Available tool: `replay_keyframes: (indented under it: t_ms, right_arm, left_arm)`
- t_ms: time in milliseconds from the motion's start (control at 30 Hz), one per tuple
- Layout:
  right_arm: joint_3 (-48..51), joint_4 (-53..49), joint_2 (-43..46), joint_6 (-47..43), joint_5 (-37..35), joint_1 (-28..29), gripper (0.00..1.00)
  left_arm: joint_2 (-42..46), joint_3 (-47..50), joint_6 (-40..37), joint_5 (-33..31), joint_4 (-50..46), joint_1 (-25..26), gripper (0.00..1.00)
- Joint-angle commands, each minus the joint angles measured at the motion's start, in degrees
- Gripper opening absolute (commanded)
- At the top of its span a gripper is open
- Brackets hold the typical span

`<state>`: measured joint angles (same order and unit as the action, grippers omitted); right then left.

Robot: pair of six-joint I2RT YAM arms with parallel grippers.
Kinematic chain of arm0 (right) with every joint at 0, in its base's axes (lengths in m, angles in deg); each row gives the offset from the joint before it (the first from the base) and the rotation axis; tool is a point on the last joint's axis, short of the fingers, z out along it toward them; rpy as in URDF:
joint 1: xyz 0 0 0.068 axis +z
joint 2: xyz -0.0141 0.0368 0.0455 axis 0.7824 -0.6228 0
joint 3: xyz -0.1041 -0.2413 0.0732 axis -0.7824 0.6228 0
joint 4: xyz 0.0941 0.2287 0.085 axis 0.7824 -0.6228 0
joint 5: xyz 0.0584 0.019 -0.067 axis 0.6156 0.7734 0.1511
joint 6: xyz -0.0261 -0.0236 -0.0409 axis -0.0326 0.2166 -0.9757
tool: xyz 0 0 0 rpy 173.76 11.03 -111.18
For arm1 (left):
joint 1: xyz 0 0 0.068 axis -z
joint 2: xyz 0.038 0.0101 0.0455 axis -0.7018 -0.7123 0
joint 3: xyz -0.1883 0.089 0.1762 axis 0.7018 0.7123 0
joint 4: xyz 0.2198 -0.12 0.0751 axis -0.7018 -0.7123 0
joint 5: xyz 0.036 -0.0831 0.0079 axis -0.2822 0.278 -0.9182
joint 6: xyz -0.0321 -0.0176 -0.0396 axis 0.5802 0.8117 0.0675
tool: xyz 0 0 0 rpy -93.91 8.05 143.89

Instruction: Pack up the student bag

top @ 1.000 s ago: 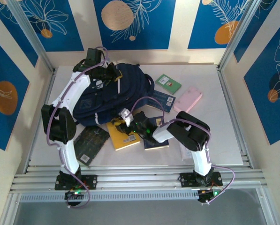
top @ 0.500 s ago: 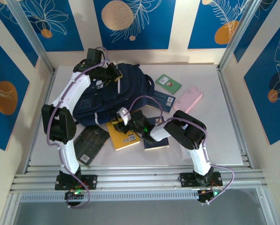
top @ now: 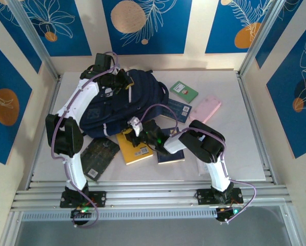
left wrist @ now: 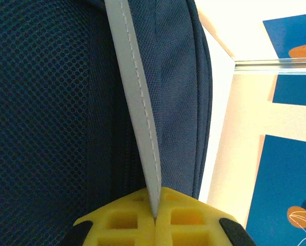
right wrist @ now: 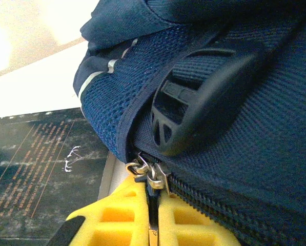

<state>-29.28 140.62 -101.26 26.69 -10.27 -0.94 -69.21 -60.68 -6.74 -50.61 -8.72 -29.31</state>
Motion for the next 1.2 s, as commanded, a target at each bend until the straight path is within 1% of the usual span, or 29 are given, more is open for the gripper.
replay_keyframes:
  t_ms: [0, 133, 267, 700, 933, 1033, 1167]
  right_arm:
    - [0.88, 1.86, 1.61, -0.22, 1.74, -0.36, 0.05]
    - [2.86, 1.26, 3.94, -0.31, 2.26, -0.7, 0.0]
    - [4.49, 0.69, 5.87, 0.67, 2.15, -1.72, 0.0]
    - [8.24, 0.45, 9.38, 6.89, 5.1, -5.91, 0.02]
    - [10.68, 0.23, 11.9, 8.05, 6.54, -8.84, 0.02]
    - [11.3, -1.06, 13.46, 8.05, 7.24, -10.51, 0.02]
    - [10.87, -5.49, 15.84, 8.35, 7.19, -13.28, 0.01]
  left_arm:
    - [2.21, -0.29, -0.47, 1.9, 2.66, 0.59, 0.0]
    - [1.95, 0.26, -1.31, 1.49, 2.48, 0.58, 0.0]
    - [1.87, 0.88, -2.27, 1.3, 2.66, 0.56, 0.0]
    - [2.2, 1.5, -5.73, -0.65, 1.69, 0.73, 0.0]
    - [2.15, 1.49, -6.89, -1.03, 1.28, 0.73, 0.0]
    - [1.99, 1.43, -7.29, -1.18, 1.11, 0.82, 0.0]
    - [1.79, 1.19, -7.89, -1.18, 1.07, 0.82, 0.0]
